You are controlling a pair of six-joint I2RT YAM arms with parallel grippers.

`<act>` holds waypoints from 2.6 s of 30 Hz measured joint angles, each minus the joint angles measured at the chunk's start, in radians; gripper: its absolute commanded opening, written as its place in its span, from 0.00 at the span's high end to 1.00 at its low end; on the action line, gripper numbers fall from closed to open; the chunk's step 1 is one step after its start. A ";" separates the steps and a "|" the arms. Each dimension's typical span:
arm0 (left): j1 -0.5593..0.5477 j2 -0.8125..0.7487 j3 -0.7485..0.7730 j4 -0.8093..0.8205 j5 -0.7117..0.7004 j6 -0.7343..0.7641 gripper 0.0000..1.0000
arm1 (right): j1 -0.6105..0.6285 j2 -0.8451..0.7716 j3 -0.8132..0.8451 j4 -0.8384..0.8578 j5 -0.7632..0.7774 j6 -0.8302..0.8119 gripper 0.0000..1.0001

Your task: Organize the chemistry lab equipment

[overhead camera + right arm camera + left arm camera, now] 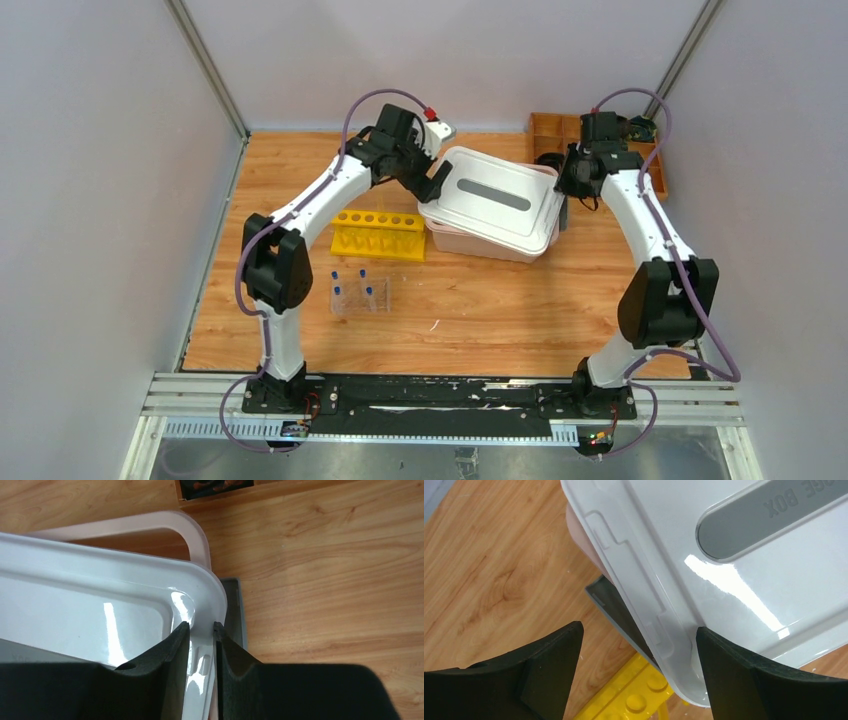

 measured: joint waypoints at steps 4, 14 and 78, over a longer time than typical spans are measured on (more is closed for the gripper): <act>-0.001 -0.031 -0.045 0.007 0.013 -0.013 0.09 | 0.000 0.058 0.059 0.000 0.003 -0.016 0.73; -0.010 -0.066 -0.087 0.021 0.049 -0.054 0.11 | 0.000 0.140 0.149 -0.012 0.032 -0.050 0.73; -0.028 -0.051 -0.097 0.081 -0.134 -0.087 0.31 | -0.010 0.122 0.265 -0.052 -0.013 -0.064 0.02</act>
